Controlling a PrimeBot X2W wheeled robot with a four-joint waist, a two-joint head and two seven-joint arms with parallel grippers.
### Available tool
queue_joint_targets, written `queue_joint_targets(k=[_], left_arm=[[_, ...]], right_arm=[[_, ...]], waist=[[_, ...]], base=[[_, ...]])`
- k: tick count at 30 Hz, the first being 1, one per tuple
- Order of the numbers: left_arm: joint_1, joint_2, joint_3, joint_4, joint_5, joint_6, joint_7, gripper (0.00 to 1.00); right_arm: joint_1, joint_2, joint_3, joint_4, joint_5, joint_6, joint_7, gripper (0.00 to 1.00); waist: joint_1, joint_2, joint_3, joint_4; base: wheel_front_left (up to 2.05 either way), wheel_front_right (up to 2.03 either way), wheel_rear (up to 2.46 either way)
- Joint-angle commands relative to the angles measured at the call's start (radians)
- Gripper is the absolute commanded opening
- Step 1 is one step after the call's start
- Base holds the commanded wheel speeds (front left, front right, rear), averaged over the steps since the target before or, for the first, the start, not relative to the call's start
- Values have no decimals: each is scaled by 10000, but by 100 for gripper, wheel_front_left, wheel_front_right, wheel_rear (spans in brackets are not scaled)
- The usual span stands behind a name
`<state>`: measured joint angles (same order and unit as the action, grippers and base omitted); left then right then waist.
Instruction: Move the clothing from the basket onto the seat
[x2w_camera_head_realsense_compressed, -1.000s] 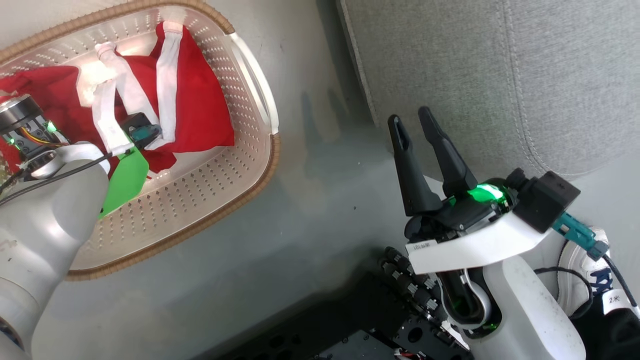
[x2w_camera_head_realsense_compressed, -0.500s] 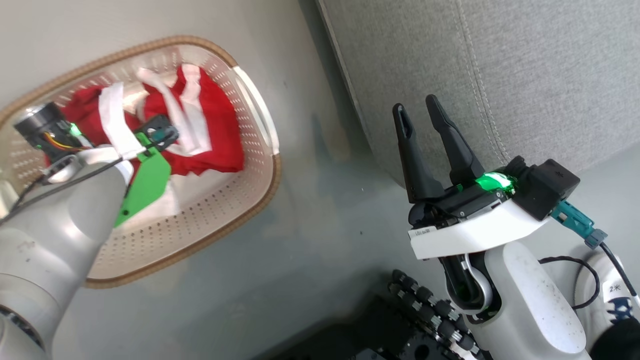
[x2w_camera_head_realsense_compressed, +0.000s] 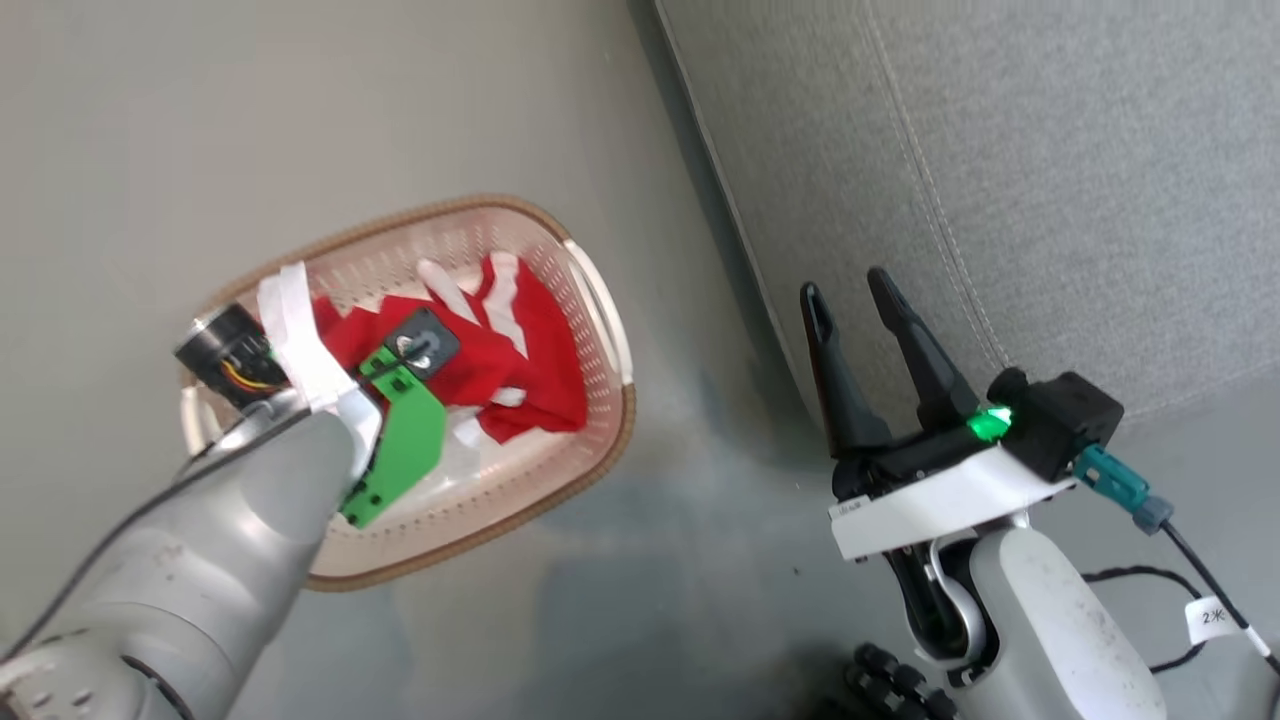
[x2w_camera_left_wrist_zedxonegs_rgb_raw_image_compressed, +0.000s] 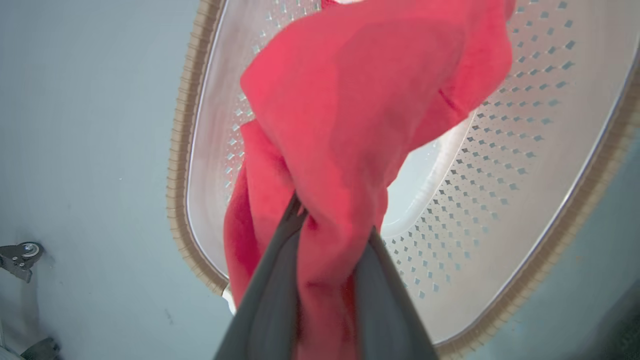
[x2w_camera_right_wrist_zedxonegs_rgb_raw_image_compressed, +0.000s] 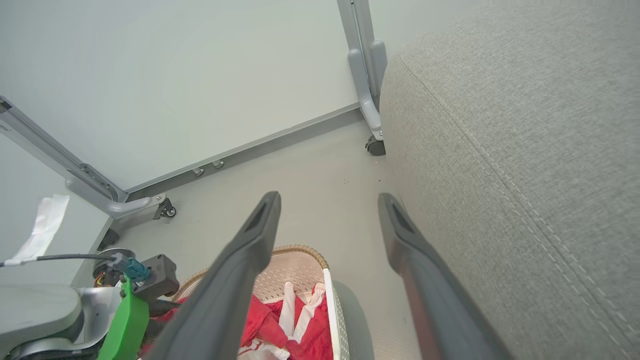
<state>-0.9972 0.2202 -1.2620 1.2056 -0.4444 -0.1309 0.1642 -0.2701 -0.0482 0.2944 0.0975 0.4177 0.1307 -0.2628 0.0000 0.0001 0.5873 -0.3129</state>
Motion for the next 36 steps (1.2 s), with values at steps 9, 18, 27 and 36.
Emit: queue_joint_targets(k=[9, 18, 27, 36], left_arm=[[588, -768, 572, 418, -807, 238, -1430, 0], [1244, -1065, 1590, 480, -1769, 794, -3548, 0], [2074, -528, 3582, -1715, -2496, 1621, -4313, 0], [4755, 311, 6403, -6610, -767, 2302, -4285, 0]], right_arm=[[630, -371, -159, 291, -180, 1, -30, 100], [1128, -545, -258, 388, -116, 1, -31, 100], [1682, -717, -245, 300, -137, 1, -31, 100], [2235, -817, -130, 163, -129, 1, -31, 100]], waist=[[0, -1, -2620, 1665], [0, -1, -3918, 2105], [0, -1, -5000, 2427], [0, -1, -5758, 2611]], base=[[0, 0, 0], [0, 0, 0], [0, 0, 0], [0, 0, 0]])
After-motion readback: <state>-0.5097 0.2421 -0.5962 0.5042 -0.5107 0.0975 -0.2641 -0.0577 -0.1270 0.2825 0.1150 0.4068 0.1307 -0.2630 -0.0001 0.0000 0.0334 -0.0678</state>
